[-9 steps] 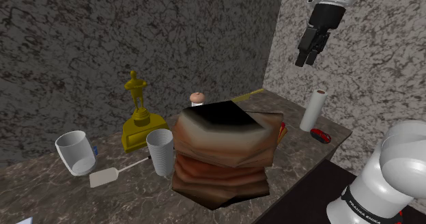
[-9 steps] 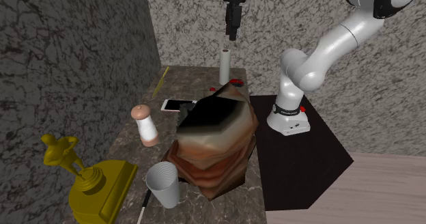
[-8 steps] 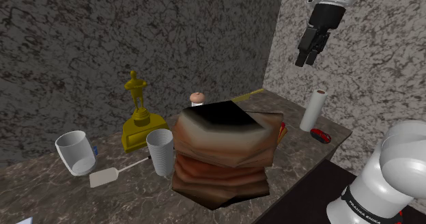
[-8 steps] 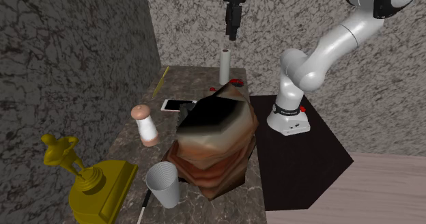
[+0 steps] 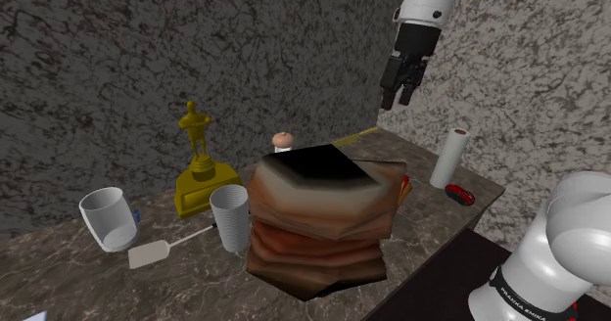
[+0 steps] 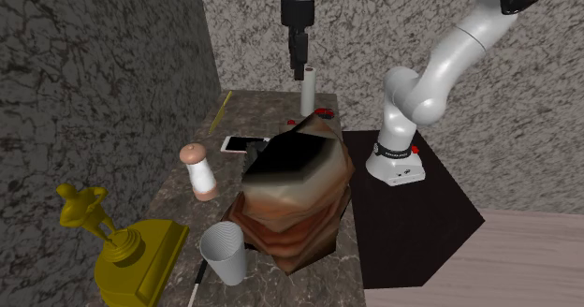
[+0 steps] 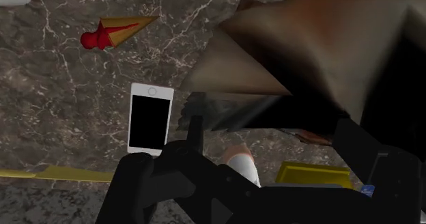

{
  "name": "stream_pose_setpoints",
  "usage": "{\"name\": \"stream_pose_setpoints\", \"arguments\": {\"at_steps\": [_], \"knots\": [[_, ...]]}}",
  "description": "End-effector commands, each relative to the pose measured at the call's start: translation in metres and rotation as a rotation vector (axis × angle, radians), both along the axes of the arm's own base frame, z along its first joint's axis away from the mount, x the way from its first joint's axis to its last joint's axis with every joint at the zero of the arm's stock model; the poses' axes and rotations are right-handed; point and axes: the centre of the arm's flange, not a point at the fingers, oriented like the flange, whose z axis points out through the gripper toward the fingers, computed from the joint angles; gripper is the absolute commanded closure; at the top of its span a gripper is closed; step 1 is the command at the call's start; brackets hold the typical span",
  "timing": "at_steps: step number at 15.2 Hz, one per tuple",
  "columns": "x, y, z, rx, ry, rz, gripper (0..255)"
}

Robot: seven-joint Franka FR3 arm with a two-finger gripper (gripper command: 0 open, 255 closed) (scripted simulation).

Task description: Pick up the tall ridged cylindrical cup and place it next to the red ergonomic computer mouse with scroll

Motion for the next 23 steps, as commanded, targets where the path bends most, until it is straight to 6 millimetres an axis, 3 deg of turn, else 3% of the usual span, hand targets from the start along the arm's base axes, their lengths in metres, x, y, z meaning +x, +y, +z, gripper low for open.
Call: {"name": "stream_pose_setpoints", "arguments": {"at_steps": [1, 12, 23], "knots": [[0.017, 0.021, -0.012, -0.002, 0.014, 0.012, 0], [0.104, 0.131, -0.076, -0.016, 0.089, 0.075, 0], [0.179, 0.245, -0.147, -0.03, 0.164, 0.139, 0]]}}
